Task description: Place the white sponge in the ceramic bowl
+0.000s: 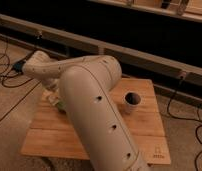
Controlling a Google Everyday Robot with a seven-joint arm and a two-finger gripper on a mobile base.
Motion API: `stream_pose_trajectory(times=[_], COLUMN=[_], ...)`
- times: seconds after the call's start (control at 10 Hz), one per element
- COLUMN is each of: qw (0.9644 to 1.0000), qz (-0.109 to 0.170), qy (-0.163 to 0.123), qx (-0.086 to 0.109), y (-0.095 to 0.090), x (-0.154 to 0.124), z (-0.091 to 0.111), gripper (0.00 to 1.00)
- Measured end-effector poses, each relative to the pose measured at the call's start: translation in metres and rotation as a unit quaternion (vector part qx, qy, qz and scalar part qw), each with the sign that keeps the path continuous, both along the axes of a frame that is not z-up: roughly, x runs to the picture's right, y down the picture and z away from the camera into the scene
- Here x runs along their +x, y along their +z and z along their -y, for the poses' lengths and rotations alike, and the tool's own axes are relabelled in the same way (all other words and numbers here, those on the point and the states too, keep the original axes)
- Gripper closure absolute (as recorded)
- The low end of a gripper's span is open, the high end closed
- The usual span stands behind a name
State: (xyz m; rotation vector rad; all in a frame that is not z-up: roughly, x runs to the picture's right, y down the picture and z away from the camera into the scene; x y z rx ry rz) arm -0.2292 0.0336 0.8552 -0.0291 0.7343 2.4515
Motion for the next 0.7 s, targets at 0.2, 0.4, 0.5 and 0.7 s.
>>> stream_pose_trajectory(times=[0.2,0.4,0.5,0.7], qw=[0.9999,0.9995,0.9991,0.9983], qz=[-0.003,-0.021,-0.028,-0.041], qy=[0.009,0.024,0.033,0.041], qx=[0.003,0.003,0.000,-0.003], y=[0.002,0.007,0.009,0.010], x=[0.004,0.025,0.037,0.054], z=[-0.003,-0.002,-0.001,0.001], gripper=[0.20,0.20,0.20,0.20])
